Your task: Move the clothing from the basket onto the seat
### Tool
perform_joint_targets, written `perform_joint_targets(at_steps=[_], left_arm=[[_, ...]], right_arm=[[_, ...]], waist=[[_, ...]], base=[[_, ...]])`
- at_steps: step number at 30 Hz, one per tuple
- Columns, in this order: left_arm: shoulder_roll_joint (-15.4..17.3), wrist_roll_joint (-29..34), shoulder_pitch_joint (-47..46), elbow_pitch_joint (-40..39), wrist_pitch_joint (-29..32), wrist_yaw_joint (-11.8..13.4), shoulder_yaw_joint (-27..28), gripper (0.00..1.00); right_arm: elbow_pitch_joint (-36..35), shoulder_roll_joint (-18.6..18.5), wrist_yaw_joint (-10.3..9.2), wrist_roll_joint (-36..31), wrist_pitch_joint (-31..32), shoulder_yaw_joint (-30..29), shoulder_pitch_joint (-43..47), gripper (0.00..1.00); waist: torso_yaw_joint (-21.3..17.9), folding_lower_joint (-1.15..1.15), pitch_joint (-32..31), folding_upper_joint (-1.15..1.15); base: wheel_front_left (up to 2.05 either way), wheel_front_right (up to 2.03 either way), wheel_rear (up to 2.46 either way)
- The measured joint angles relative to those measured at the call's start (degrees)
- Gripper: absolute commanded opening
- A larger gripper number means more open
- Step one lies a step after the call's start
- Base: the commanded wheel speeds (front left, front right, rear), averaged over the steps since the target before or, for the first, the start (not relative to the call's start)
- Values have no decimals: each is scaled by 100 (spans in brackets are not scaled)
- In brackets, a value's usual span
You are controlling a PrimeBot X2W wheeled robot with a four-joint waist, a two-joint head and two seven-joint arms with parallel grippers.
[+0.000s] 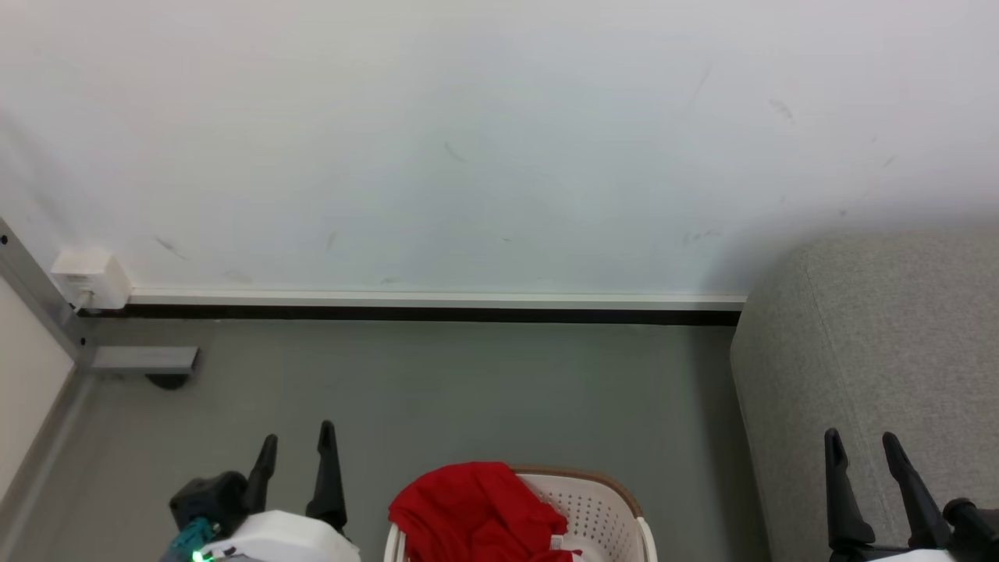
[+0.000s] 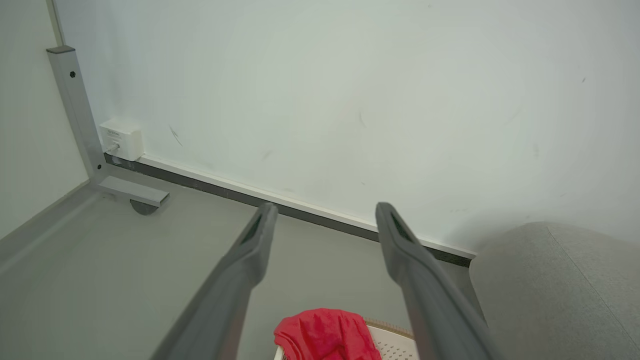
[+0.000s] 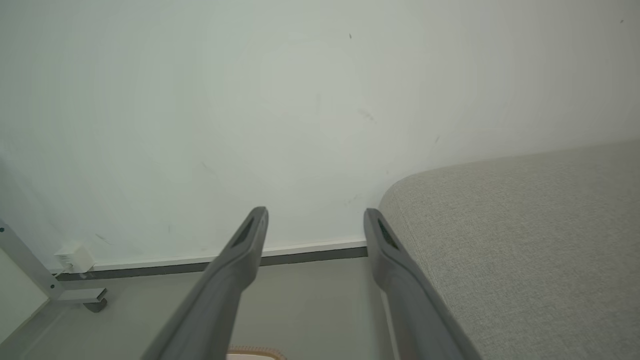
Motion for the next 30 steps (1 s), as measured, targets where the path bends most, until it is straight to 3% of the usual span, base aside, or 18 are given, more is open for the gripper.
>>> perform_joint_targets(at_steps=[13, 30], left_arm=[[78, 721, 0, -8, -169, 116, -94, 100], [151, 1395, 1, 221, -360, 14, -162, 100]], right_arm=[[122, -5, 0, -525, -158, 19, 43, 100], [190, -18, 1, -971, -354, -58, 86, 100]], waist=[[52, 0, -29, 0], [114, 0, -49, 0]], base=[[0, 0, 0], [0, 0, 0]])
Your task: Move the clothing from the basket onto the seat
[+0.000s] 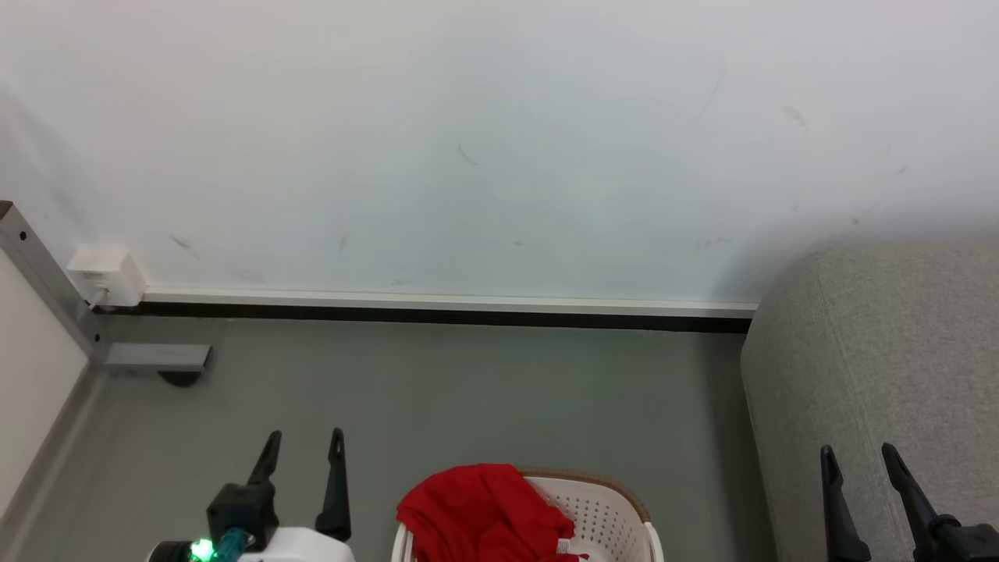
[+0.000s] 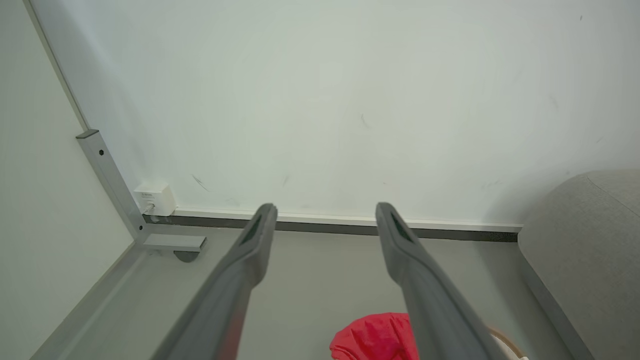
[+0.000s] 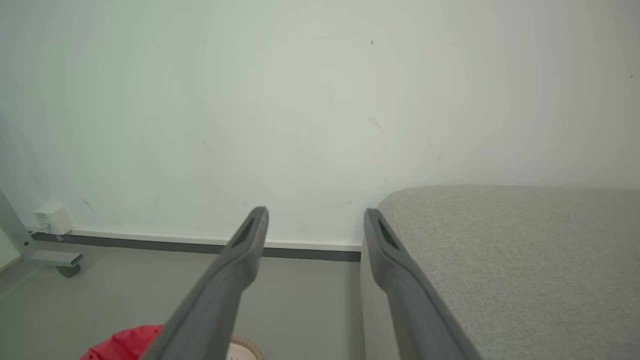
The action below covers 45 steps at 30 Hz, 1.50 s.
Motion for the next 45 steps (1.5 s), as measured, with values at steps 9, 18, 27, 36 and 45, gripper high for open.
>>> perform_joint_targets(at_steps=[9, 18, 27, 36, 45], left_arm=[[26, 280, 2, 92, -100, -10, 74, 100], [0, 343, -1, 244, -145, -216, 181, 100], [-63, 334, -1, 303, -145, -307, 303, 100], [-107, 344, -2, 297, -145, -355, 370, 100], [-127, 396, -157, 301, -145, -509, 327, 100]], right_arm=[[25, -3, 0, -230, -100, -33, 27, 100], [76, -9, 1, -236, -146, -76, 28, 100], [88, -11, 1, -227, -146, -91, 31, 100], [81, -11, 1, -220, -146, -89, 31, 100], [-24, -11, 1, -237, -147, -83, -27, 100]], waist=[[32, 0, 4, 0], [34, 0, 12, 0], [18, 0, 9, 0], [4, 0, 31, 0], [-17, 0, 327, 0]], base=[[0, 0, 0], [0, 0, 0], [0, 0, 0], [0, 0, 0], [0, 0, 0]])
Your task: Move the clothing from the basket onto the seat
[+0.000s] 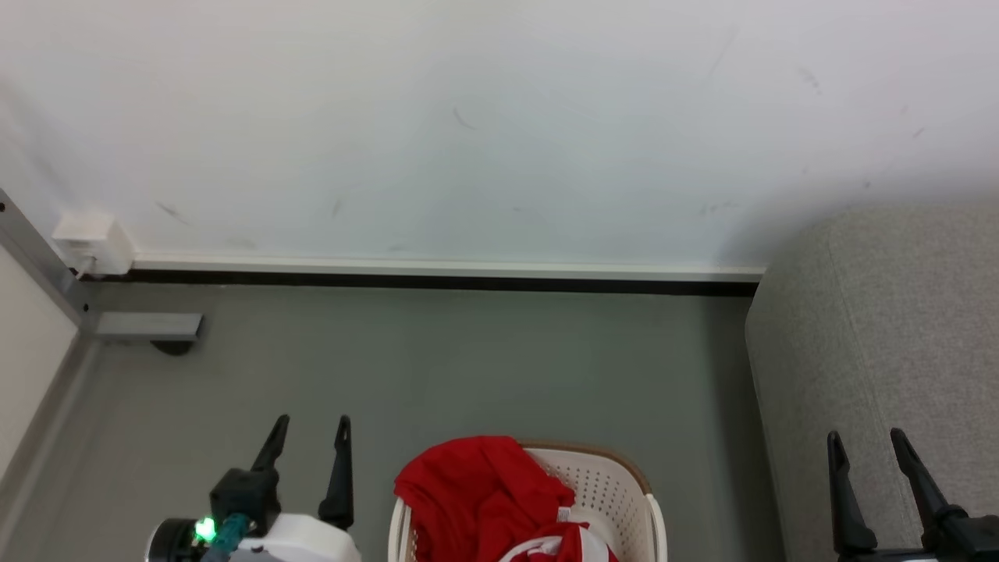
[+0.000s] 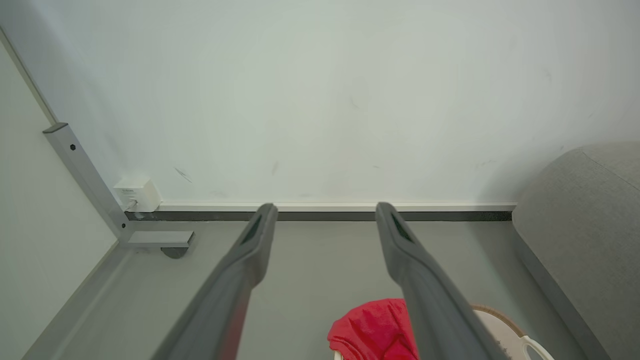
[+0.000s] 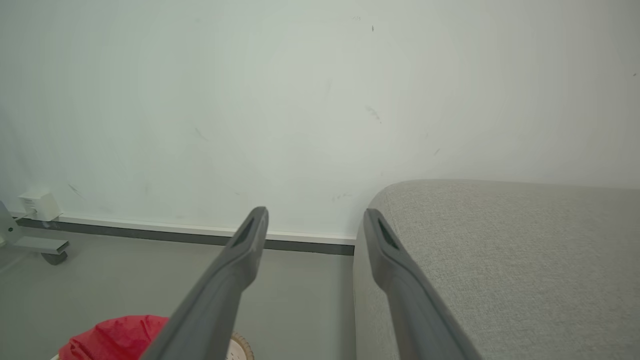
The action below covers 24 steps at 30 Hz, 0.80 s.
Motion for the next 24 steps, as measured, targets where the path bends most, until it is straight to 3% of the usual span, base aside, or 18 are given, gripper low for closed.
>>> perform_joint_targets(at_steps=[8, 17, 24], left_arm=[[-34, 86, -691, 114, 0, -234, -235, 100], [-99, 196, -1601, 970, 15, -557, -760, 100], [-155, 331, -2247, 1730, 549, -832, -1376, 100]], right_arm=[[-204, -2, 0, -38, -2, 36, -475, 100], [-456, -2, 0, -62, -2, 153, -1126, 100], [-658, -5, 1, -23, -2, 213, -1567, 100]], waist=[[-36, 0, 746, 0], [-157, 1, 1800, 0], [-290, 1, 2561, 0]], base=[[0, 0, 0], [0, 0, 0], [0, 0, 0]])
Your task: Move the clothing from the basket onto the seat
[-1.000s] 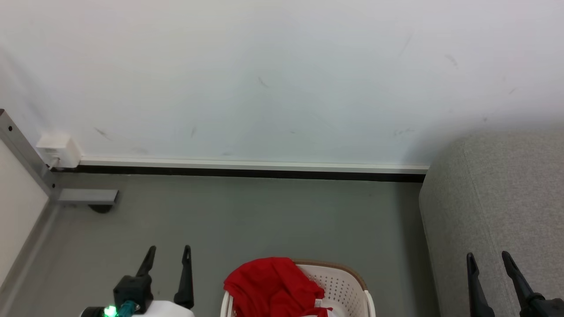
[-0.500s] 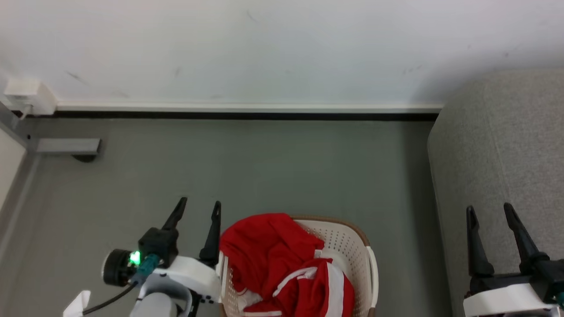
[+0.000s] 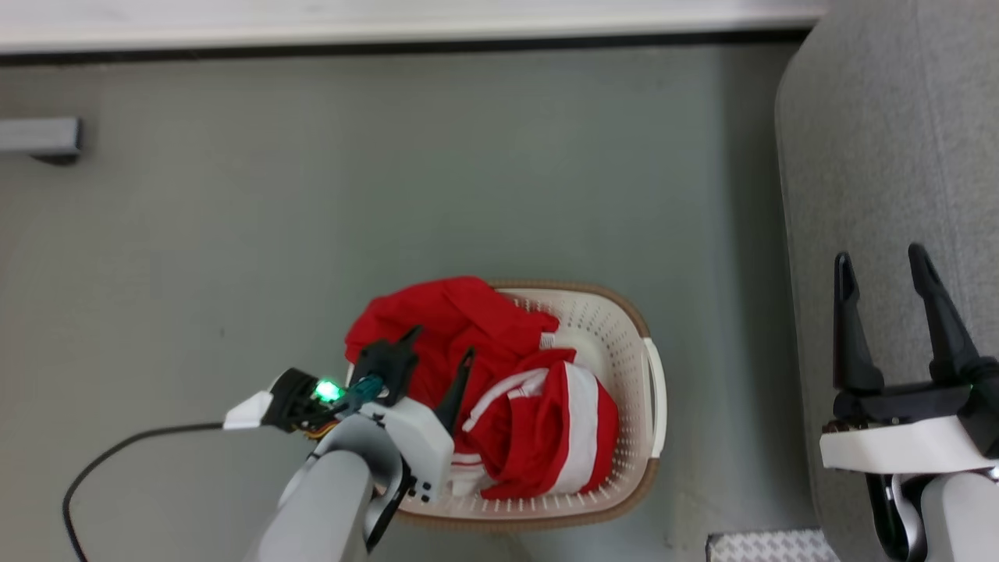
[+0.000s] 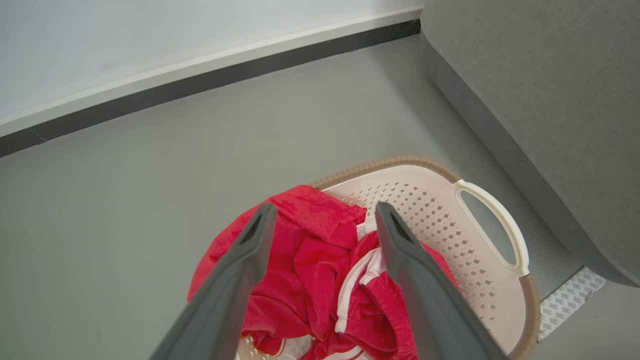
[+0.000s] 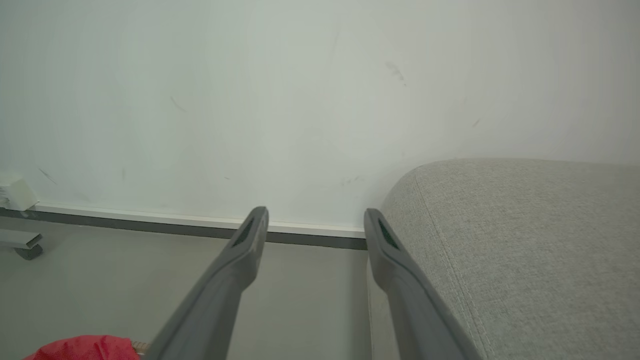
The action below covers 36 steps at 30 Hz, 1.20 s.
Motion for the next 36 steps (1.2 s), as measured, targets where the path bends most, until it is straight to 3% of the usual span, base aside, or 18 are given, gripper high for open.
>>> perform_joint_targets(at_steps=[10, 17, 27, 36], left_arm=[[-23, -175, -860, 749, 501, -82, -513, 100], [-26, -202, -1298, 1299, 871, 89, -671, 100], [87, -208, -1870, 1795, 860, 188, -653, 100], [179, -304, -2092, 2054, 809, 179, -668, 100]], right_arm=[[-417, -4, 0, 238, 0, 56, -503, 100], [-720, -5, 0, 472, 0, 87, -771, 100], [-1021, -8, 0, 776, 0, 145, -959, 100], [-1195, -2, 18, 883, -8, 255, -956, 100]], waist=[[-256, 0, 995, 0], [-495, 0, 1695, 0], [-889, -1, 2464, 0], [-1157, -1, 2786, 0]], base=[[0, 0, 0], [0, 0, 0], [0, 0, 0], [0, 0, 0]])
